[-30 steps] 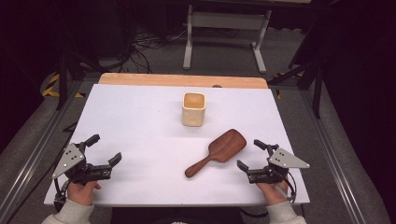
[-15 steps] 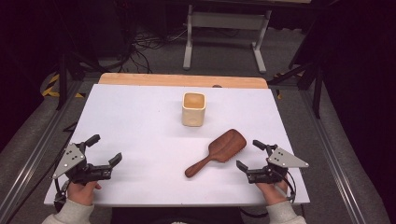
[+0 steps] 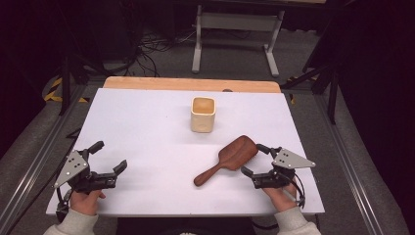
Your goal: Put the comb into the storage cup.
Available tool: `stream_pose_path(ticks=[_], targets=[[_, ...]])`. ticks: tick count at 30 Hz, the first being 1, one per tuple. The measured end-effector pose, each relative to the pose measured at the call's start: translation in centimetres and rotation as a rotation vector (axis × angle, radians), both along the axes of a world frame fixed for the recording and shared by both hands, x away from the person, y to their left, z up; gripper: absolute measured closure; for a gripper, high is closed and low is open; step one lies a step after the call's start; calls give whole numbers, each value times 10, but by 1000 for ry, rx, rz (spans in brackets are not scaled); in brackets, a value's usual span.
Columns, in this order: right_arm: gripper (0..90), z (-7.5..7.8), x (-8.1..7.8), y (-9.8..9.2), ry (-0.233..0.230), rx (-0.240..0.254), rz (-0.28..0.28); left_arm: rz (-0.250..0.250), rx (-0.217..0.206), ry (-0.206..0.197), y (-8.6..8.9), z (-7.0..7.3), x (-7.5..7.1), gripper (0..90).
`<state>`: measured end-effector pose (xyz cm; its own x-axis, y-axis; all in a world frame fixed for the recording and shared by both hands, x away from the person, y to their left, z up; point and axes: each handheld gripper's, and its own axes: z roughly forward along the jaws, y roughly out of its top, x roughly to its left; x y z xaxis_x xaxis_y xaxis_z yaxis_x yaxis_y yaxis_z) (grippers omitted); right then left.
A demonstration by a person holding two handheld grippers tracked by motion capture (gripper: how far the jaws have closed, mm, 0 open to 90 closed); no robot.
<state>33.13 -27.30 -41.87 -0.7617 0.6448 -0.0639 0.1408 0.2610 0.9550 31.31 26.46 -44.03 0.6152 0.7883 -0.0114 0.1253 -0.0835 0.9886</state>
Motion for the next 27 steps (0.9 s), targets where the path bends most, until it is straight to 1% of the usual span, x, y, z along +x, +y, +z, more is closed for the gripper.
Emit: stream_pose_path(ticks=[2, 3, 5, 6, 7, 10, 11, 13, 16, 17, 18, 20, 22, 23, 25, 26, 27], targets=[[78, 1, 2, 3, 3, -3, 6, -1, 1, -1, 0, 0, 0, 4], [78, 3, 6, 10, 9, -11, 18, -1, -1, -1, 0, 0, 0, 4], [79, 5, 9, 16, 11, -9, 34, -2, 1, -1, 0, 0, 0, 4], [79, 5, 9, 16, 11, -9, 34, -2, 1, -1, 0, 0, 0, 4], [84, 7, 13, 24, 15, -20, 43, -5, -1, 0, 0, 0, 1, 4], [100, 8, 18, 34, 29, -37, 60, -3, 2, 3, 0, 0, 1, 4], [100, 8, 18, 34, 29, -37, 60, -3, 2, 3, 0, 0, 1, 4], [110, 7, 19, 40, 43, -52, 65, 0, 6, 5, 0, -1, 1, 4], [122, 7, 22, 51, 51, -57, 86, 1, 13, 7, 1, -1, 2, 3], [122, 7, 22, 51, 51, -57, 86, 1, 13, 6, 1, -1, 2, 3], [126, 8, 24, 57, 54, -66, 97, 1, 13, 5, 0, -1, 2, 3], [138, 9, 25, 62, 56, -75, 112, 0, 12, 3, 0, -1, 2, 3], [139, 10, 26, 64, 56, -82, 116, 1, 12, 3, 0, -1, 2, 3], [143, 12, 27, 70, 58, -92, 123, 0, 11, 3, 0, -1, 2, 3], [145, 12, 28, 72, 59, -94, 126, 1, 12, 5, 1, -1, 2, 3], [150, 13, 29, 74, 61, -98, 130, 0, 11, 4, 1, -1, 2, 3], [180, 14, 30, 79, 63, -114, 135, 0, 11, 3, 1, -1, 2, 3]])
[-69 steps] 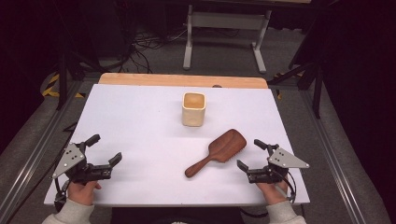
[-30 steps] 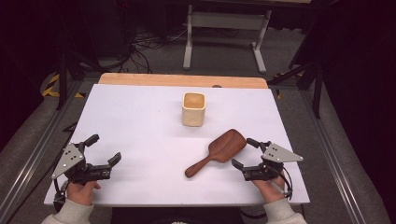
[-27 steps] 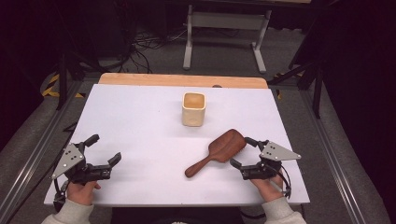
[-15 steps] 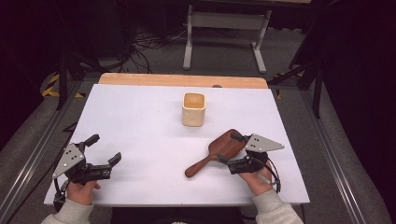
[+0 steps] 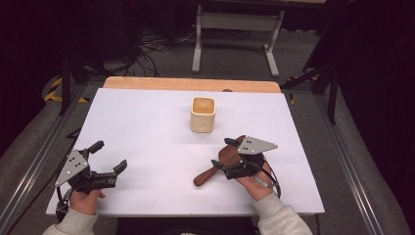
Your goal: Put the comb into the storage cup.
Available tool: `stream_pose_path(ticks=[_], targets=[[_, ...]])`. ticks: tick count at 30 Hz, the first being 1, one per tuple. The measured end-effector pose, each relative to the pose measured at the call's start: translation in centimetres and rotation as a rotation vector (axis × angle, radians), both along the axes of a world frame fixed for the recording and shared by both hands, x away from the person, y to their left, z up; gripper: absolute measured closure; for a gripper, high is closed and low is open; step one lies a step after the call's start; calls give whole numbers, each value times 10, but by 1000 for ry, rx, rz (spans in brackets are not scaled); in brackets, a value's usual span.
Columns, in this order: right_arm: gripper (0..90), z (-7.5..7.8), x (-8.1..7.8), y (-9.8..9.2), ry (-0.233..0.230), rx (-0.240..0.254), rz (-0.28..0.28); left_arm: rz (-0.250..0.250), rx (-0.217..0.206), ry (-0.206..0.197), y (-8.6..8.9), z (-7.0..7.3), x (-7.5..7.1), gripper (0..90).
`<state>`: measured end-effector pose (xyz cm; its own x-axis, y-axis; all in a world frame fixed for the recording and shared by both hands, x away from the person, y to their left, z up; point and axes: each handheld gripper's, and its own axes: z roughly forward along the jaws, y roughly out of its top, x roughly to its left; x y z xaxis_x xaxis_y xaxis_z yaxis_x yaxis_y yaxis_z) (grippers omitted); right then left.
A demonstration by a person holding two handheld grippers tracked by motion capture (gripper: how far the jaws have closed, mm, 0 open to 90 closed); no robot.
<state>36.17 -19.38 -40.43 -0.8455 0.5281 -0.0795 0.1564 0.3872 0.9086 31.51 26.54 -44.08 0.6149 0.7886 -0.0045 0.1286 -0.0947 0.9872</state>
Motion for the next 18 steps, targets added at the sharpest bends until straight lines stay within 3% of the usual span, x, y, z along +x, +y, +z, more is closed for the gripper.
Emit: stream_pose_path(ticks=[2, 8, 9, 10, 12, 13, 14, 18], targets=[[197, 0, 0, 2, 2, -6, 1, 0, -2, 1, 0, 0, 0, 3], [594, 2, 5, 13, 55, -60, 7, 1, -4, -3, 0, 0, 0, 3], [594, 2, 5, 13, 55, -60, 7, 1, -4, -3, 0, 0, 0, 3], [732, 3, 7, 16, 69, -72, 3, 0, -4, -3, 0, 0, 0, 3], [843, 4, 8, 17, 83, -83, 10, 0, -2, -3, 0, 0, 0, 3], [843, 4, 8, 17, 83, -83, 10, 0, -2, -3, 0, 0, 0, 3], [898, 6, 9, 19, 96, -105, 24, 0, -4, -5, 1, 0, 0, 3], [899, 8, 12, 24, 114, -163, 32, 1, -4, -5, 1, 0, 0, 3]])
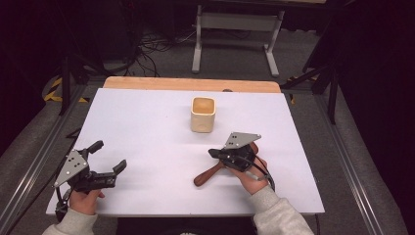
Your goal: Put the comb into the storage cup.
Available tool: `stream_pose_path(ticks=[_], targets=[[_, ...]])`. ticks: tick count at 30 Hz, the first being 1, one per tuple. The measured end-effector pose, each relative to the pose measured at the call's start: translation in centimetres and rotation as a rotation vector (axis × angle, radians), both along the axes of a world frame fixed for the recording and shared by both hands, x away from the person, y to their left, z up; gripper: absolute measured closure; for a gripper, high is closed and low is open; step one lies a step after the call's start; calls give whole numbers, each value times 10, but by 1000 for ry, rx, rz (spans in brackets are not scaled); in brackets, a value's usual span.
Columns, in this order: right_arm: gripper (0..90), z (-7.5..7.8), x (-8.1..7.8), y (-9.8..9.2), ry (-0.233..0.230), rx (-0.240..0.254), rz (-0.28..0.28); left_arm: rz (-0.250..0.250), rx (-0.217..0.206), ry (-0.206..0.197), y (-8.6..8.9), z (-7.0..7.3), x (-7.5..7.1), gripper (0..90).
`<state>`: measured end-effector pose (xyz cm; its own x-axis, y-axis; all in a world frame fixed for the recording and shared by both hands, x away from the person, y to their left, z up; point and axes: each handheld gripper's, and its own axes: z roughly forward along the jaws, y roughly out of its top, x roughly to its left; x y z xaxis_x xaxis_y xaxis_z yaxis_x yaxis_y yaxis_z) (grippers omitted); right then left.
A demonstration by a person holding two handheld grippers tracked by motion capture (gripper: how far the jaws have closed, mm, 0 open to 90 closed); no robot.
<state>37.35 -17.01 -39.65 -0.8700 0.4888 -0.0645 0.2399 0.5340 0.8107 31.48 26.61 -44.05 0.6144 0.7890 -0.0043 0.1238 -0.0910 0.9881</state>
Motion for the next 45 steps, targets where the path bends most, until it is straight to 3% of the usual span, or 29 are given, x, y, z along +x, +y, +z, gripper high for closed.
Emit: stream_pose_path(ticks=[2, 9, 15, 16, 26, 29, 45], targets=[[899, 0, 1, 2, 6, -26, 2, 0, -1, 0, 0, 0, 0, 3], [899, -2, 13, 20, 89, -178, 20, 0, 3, -1, 0, 0, 0, 3], [898, -6, 16, 27, 123, -243, 31, 4, 4, -1, 1, 0, 0, 4], [898, -7, 18, 30, 136, -274, 32, 3, 4, 0, 1, 0, 0, 4], [899, -13, 25, 38, 186, -378, 33, 1, 2, 3, 0, 0, 1, 4], [898, -15, 27, 40, 195, -408, 37, 4, 20, 7, 1, -1, 1, 4], [898, -23, 27, 50, 235, -509, 69, 3, 23, 4, 0, -1, 2, 4]])
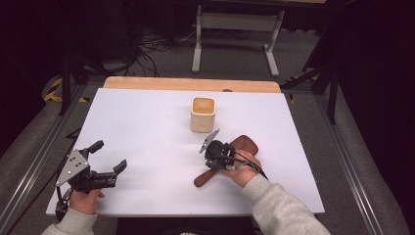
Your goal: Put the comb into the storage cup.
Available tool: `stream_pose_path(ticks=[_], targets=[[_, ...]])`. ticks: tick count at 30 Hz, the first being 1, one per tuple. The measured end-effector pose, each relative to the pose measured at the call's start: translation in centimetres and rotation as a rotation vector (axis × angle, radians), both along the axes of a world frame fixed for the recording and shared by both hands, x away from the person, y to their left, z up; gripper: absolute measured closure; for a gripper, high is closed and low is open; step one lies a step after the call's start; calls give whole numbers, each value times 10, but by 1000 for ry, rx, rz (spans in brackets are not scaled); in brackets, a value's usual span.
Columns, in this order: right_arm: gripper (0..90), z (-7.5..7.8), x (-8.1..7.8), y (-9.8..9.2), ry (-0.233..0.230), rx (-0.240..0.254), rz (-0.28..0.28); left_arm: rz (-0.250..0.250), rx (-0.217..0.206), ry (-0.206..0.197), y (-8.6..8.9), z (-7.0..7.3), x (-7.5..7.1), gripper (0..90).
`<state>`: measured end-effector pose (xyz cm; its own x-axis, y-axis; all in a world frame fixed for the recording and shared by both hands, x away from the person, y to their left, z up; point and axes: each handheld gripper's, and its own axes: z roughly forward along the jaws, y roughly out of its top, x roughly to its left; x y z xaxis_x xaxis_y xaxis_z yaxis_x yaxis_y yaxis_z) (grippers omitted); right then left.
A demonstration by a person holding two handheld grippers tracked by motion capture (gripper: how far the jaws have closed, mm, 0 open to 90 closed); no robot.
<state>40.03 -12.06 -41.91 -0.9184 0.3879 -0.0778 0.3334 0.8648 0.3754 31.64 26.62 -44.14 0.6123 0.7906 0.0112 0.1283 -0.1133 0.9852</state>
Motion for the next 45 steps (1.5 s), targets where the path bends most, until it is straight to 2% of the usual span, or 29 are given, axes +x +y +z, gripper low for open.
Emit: stream_pose_path(ticks=[7, 19, 30, 45], targets=[[898, -1, -5, -3, 34, -31, 9, 0, -1, -1, 0, 0, 0, 4], [898, -1, -17, -24, 72, -70, -8, -4, -3, -1, -2, 0, 0, 4], [897, -3, -24, -42, 76, -78, -26, -7, -3, -1, -3, 0, 1, 4], [897, -5, -28, -71, 77, -83, -85, -14, -4, -2, -6, 0, 3, 4]])
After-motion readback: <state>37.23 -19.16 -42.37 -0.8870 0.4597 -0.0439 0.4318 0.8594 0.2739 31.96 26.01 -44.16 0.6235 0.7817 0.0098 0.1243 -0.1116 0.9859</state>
